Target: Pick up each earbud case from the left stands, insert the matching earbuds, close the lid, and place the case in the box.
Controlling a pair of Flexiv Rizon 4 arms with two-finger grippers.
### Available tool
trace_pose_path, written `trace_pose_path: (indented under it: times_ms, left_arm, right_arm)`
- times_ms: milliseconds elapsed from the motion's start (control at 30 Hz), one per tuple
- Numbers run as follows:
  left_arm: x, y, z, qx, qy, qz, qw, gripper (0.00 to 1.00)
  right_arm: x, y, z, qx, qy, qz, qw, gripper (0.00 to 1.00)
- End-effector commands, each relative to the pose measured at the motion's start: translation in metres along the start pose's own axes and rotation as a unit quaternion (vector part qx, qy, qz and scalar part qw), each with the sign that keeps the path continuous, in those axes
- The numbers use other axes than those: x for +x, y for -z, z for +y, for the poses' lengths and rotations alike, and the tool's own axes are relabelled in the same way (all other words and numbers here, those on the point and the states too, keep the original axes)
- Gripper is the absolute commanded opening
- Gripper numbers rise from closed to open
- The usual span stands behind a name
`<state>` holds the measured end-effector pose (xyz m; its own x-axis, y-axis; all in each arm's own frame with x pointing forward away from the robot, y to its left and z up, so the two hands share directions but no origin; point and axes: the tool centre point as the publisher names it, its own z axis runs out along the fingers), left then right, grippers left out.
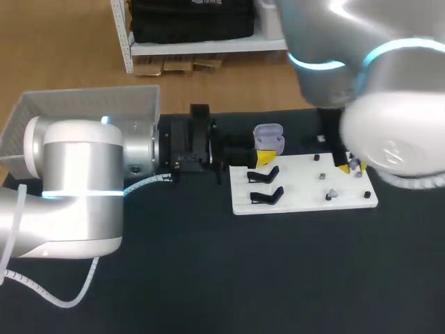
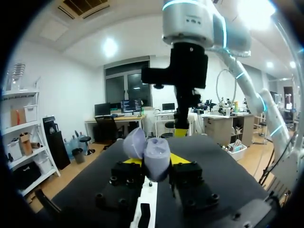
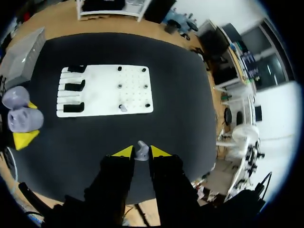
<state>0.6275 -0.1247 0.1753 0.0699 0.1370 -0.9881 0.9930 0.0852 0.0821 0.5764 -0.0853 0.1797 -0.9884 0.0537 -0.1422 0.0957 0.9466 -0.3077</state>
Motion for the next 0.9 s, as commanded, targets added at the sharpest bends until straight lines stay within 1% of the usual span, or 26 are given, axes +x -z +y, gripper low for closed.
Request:
trace_pose_path:
  times_ms: [33,100,267,333,400,433,900]
  left_arm:
    - [0.002,-0.001,-0.002,-0.006,-0.002,-0.005,1.000,0.00]
    - [0.002,-0.001,-0.002,-0.006,-0.002,-0.005,1.000,0.00]
    - [0.002,-0.001,-0.002,-0.006,-0.002,-0.005,1.000,0.00]
    - [0.002,-0.001,-0.002,-0.006,-0.002,-0.005,1.000,0.00]
    - [0.002,-0.001,-0.002,-0.006,-0.002,-0.005,1.000,0.00]
    - [0.002,-0.001,-0.002,-0.006,-0.002,-0.005,1.000,0.00]
    - [0.002,-0.001,-0.002,-0.006,-0.002,-0.005,1.000,0.00]
  right_arm:
    - [-0.001,0.032,0.011,0.008,-0.071,0.043,0.997,0.00]
    - [0.002,0.042,0.014,0.013,-0.086,0.042,0.995,0.00]
    - [0.006,0.070,0.022,-0.002,-0.112,0.023,0.993,0.00]
    - [0.008,0.080,0.027,-0.023,-0.122,0.029,0.992,0.00]
    - [0.014,0.086,0.033,-0.042,-0.150,0.049,0.987,0.00]
    - [0.018,0.092,0.038,-0.056,-0.161,0.044,0.984,0.00]
    - [0.018,0.092,0.038,-0.056,-0.161,0.044,0.984,0.00]
